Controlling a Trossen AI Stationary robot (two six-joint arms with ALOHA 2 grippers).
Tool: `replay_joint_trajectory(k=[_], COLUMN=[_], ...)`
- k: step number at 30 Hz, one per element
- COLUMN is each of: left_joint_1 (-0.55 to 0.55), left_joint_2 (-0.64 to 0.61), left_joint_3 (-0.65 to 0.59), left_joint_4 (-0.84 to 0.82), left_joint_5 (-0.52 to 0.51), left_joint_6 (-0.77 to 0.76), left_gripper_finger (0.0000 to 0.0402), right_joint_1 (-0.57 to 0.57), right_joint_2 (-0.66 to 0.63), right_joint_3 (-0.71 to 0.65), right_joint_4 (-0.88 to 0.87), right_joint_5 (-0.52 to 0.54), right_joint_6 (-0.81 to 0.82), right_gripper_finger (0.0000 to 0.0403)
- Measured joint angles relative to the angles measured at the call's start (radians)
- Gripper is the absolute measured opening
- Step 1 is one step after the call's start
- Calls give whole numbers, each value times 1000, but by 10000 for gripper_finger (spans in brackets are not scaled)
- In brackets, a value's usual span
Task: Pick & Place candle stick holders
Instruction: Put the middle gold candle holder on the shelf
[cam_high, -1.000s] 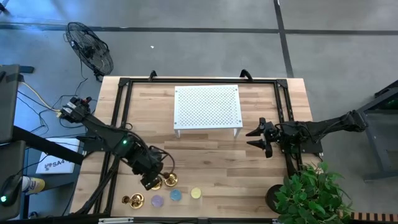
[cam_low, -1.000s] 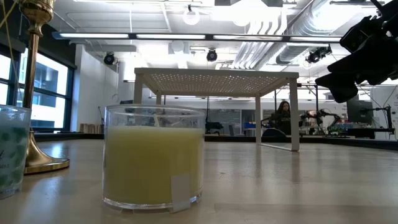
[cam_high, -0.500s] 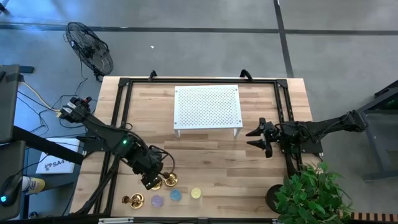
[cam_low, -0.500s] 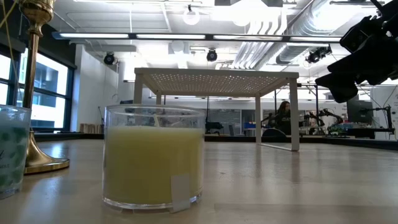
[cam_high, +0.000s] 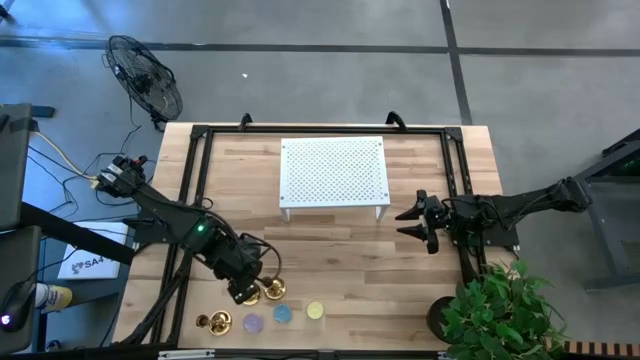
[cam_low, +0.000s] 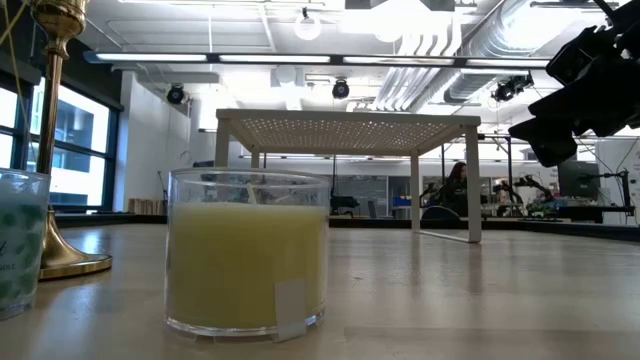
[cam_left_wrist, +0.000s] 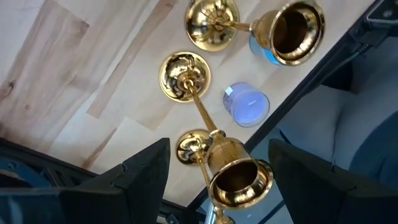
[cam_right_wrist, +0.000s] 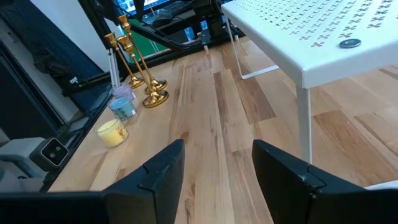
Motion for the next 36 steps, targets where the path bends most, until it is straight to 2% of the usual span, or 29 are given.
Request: replay_joint_trajectory(k=[23, 30, 33, 36], left_joint_1=[-1, -2, -2, -1], left_joint_2=[14, 62, 67, 67], left_joint_3=[0, 0, 0, 0], left_joint_4=[-7, -27, -28, -28], left_joint_5=[26, 108, 108, 101], left_joint_6=[-36, -14, 0, 0], left_gripper_finger=[266, 266, 257, 230], right_joint_1=[0, 0, 0, 0], right_joint_2=[0, 0, 0, 0], right_joint_3=[0, 0, 0, 0], right_joint_4=[1, 1, 1, 1], right_joint_5=[-1, -4, -4, -4], right_joint_6=[4, 4, 4, 4], right_gripper_finger=[185, 184, 185, 184])
